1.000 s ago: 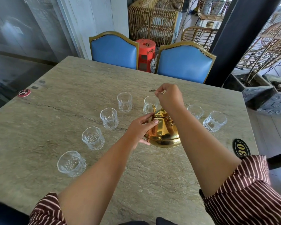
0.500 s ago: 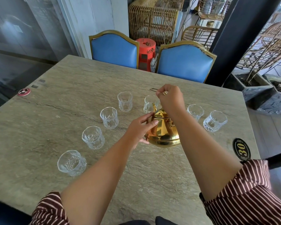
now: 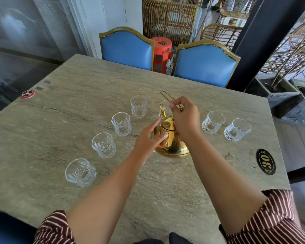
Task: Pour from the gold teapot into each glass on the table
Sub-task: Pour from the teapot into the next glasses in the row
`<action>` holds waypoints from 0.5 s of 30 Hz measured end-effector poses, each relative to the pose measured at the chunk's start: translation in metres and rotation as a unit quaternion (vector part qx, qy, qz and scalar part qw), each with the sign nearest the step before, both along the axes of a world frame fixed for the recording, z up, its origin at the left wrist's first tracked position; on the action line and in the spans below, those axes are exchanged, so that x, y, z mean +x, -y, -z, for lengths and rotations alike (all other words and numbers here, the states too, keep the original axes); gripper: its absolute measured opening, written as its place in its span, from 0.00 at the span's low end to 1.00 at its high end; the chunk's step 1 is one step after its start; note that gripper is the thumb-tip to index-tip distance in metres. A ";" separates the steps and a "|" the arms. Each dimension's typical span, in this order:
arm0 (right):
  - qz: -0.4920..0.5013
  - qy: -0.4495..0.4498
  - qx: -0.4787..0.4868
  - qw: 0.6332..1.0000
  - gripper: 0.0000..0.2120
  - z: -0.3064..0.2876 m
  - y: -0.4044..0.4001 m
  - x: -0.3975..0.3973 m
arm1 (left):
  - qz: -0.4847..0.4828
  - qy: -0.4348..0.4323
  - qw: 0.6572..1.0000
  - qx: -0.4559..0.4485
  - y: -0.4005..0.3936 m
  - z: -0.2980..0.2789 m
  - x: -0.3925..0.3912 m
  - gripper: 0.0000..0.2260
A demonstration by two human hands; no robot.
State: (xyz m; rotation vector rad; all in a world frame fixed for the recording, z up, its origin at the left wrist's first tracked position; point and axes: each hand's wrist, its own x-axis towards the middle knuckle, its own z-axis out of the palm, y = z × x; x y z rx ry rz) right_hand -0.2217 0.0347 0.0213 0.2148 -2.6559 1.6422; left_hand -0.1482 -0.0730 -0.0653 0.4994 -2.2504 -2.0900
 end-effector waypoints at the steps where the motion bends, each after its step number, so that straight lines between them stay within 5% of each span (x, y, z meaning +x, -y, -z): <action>1: -0.006 0.000 -0.001 1.000 0.03 0.000 0.003 0.000 | -0.009 -0.003 1.000 -0.001 0.002 0.000 0.002 0.30; 7: -0.044 -0.011 0.007 0.999 0.03 -0.010 0.032 -0.004 | -0.039 0.001 0.999 -0.012 0.020 -0.009 0.008 0.22; 15: -0.100 0.003 0.044 0.994 0.04 -0.019 0.070 -0.019 | -0.074 0.011 0.997 0.006 0.037 -0.019 0.010 0.25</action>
